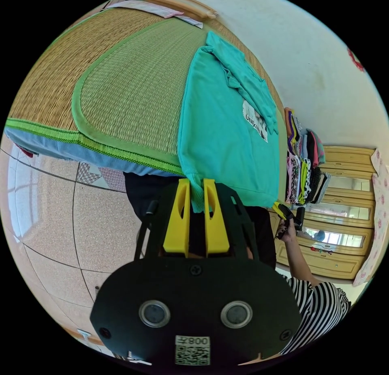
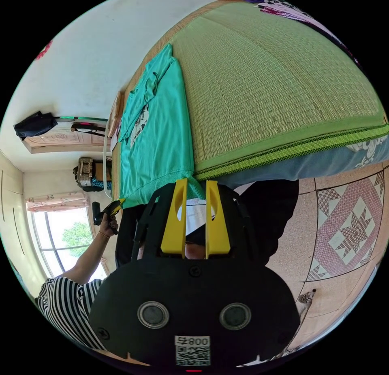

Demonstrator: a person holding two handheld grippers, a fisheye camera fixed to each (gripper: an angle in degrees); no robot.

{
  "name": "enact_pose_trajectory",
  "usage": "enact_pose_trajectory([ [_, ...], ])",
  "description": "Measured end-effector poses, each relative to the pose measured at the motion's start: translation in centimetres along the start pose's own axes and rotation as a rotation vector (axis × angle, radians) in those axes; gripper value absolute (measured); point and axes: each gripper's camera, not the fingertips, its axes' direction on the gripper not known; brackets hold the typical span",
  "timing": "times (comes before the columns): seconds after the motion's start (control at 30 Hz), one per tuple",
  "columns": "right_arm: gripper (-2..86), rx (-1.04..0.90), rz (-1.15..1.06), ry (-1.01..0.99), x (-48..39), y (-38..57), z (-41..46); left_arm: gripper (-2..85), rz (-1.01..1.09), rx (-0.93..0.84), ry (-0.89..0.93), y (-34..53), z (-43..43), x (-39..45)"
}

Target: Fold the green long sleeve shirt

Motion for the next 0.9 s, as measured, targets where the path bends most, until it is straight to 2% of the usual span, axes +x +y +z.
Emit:
enact_pose_trajectory([
  [0.33, 5.2, 0.001, 0.023, -0.04, 0.2, 0.4, 2.7, 3.7, -0.012, 0.0, -0.014, 0.9, 2.3, 0.3],
  [0.9, 1.5, -0.007, -0.014, -0.143, 1.4, 1.0, 3.8, 2.2, -0.037, 0.019, 0.08, 4.7, 4.7, -2.1],
])
